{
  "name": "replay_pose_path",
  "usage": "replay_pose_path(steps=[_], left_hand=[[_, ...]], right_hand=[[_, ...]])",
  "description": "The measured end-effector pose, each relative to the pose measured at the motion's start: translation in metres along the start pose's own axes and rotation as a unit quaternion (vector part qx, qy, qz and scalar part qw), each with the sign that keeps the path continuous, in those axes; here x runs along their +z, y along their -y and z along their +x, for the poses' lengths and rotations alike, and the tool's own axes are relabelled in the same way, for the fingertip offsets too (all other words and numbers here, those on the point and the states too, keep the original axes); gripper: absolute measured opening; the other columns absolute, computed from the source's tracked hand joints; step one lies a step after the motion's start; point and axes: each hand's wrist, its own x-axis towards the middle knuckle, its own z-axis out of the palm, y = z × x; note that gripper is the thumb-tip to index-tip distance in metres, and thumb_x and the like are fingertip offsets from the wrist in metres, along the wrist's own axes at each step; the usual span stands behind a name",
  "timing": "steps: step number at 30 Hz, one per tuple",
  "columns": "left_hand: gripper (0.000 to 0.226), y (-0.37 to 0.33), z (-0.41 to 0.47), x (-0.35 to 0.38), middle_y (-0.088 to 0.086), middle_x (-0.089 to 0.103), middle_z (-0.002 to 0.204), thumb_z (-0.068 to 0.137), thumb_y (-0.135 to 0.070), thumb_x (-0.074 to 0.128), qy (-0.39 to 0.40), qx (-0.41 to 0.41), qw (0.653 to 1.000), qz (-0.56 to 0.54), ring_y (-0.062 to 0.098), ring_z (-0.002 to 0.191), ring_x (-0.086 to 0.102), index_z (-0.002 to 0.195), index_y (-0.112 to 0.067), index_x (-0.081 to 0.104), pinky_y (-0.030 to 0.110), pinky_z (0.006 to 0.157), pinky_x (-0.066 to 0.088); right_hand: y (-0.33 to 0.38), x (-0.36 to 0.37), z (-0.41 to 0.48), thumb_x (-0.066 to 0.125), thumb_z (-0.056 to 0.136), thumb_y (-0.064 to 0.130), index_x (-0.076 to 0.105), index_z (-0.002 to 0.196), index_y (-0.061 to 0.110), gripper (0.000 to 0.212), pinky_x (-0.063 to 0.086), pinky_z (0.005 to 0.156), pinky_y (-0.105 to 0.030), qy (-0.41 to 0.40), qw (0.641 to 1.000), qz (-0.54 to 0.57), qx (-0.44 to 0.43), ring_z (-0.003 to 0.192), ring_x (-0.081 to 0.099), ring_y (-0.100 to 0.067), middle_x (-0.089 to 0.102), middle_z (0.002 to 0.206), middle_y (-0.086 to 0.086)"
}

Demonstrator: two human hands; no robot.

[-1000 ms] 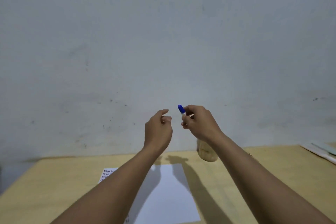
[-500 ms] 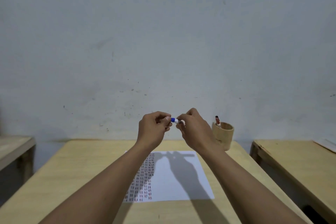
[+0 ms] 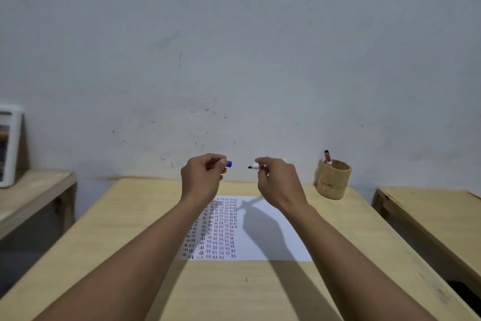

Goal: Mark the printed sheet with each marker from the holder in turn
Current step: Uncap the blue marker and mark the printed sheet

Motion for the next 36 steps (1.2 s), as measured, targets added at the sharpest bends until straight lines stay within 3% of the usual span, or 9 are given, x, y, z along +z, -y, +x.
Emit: replay_pose_path(steps=[5,8,13,16,19,24,29,33,36], left_hand=[[0.017,0.037,-0.004,-0.041,0.003,0.077,0.092,0.097,-0.011,0.065,0.000,-0.004,0.987,0.162,0.011,0.078,0.064,0.103,-0.006,0.080,0.013,0.070,0.044],[0.017,0.066,-0.009,-0.056,0.005,0.067,0.098,0.099,-0.007,0.061,0.010,-0.048,0.978,0.205,0.002,0.071,0.056,0.099,-0.011,0.078,0.005,0.055,0.040],[0.025,0.101,-0.008,-0.064,-0.003,0.069,0.089,0.098,-0.009,0.059,0.053,-0.051,0.952,0.297,0.011,0.070,0.058,0.114,-0.015,0.078,0.016,0.060,0.042],[0.031,0.103,-0.007,-0.061,0.004,0.077,0.111,0.099,-0.016,0.060,0.056,-0.044,0.944,0.322,0.023,0.098,0.070,0.126,-0.016,0.072,0.023,0.078,0.043],[0.039,0.102,-0.009,-0.060,0.006,0.075,0.118,0.098,-0.024,0.059,0.052,-0.050,0.943,0.324,0.030,0.102,0.070,0.137,-0.020,0.064,0.031,0.084,0.050],[0.051,0.095,-0.024,-0.067,0.003,0.066,0.134,0.100,-0.028,0.059,0.053,-0.063,0.943,0.323,0.027,0.119,0.062,0.150,-0.021,0.049,0.036,0.091,0.047],[0.041,0.097,-0.041,-0.077,0.006,0.065,0.136,0.105,-0.029,0.040,0.080,-0.023,0.900,0.428,0.030,0.129,0.055,0.141,-0.017,0.056,0.043,0.104,0.041],[0.053,0.109,-0.047,-0.083,0.012,0.030,0.165,0.106,-0.038,0.021,0.169,-0.043,0.846,0.504,0.031,0.155,0.017,0.156,-0.029,0.035,0.057,0.123,0.008],[0.054,0.110,-0.048,-0.083,0.010,0.019,0.169,0.106,-0.036,0.020,0.184,-0.029,0.832,0.522,0.029,0.157,0.007,0.159,-0.032,0.027,0.057,0.124,0.004]], right_hand=[[0.006,0.023,-0.013,0.057,0.096,0.036,0.080,0.090,0.017,0.030,0.061,0.070,-0.037,0.017,0.968,0.212,0.132,0.057,0.067,-0.016,0.078,0.085,-0.002],[0.001,0.042,-0.019,0.067,0.092,0.037,0.077,0.083,0.028,0.016,0.055,0.067,-0.037,0.022,0.951,0.271,0.149,0.056,0.062,-0.009,0.078,0.081,0.003],[-0.008,0.061,-0.023,0.067,0.091,0.010,0.071,0.097,0.020,0.013,0.042,0.055,-0.029,0.036,0.928,0.309,0.205,0.045,0.050,-0.003,0.072,0.082,-0.008],[-0.009,0.065,-0.025,0.071,0.092,0.015,0.058,0.111,0.020,0.023,0.043,0.058,-0.030,0.044,0.907,0.337,0.251,0.066,0.056,-0.014,0.069,0.091,-0.008],[-0.012,0.066,-0.027,0.071,0.092,0.019,0.066,0.115,0.017,0.024,0.044,0.061,-0.030,0.063,0.889,0.360,0.275,0.087,0.059,-0.016,0.069,0.100,0.001],[-0.016,0.064,-0.032,0.071,0.094,0.023,0.077,0.105,0.009,0.019,0.041,0.060,-0.029,0.063,0.877,0.379,0.288,0.068,0.050,-0.012,0.067,0.087,0.005],[-0.021,0.065,-0.036,0.069,0.093,0.023,0.065,0.098,0.006,0.018,0.043,0.052,-0.030,0.051,0.909,0.334,0.245,0.054,0.048,-0.015,0.063,0.072,-0.001],[-0.025,0.074,-0.039,0.066,0.086,0.025,0.059,0.088,0.012,0.015,0.047,0.060,-0.034,0.059,0.955,0.227,0.184,0.054,0.056,-0.014,0.071,0.072,-0.002],[-0.033,0.078,-0.045,0.067,0.086,0.025,0.059,0.087,0.017,0.012,0.048,0.059,-0.033,0.065,0.964,0.201,0.162,0.052,0.057,-0.012,0.070,0.075,-0.004]])
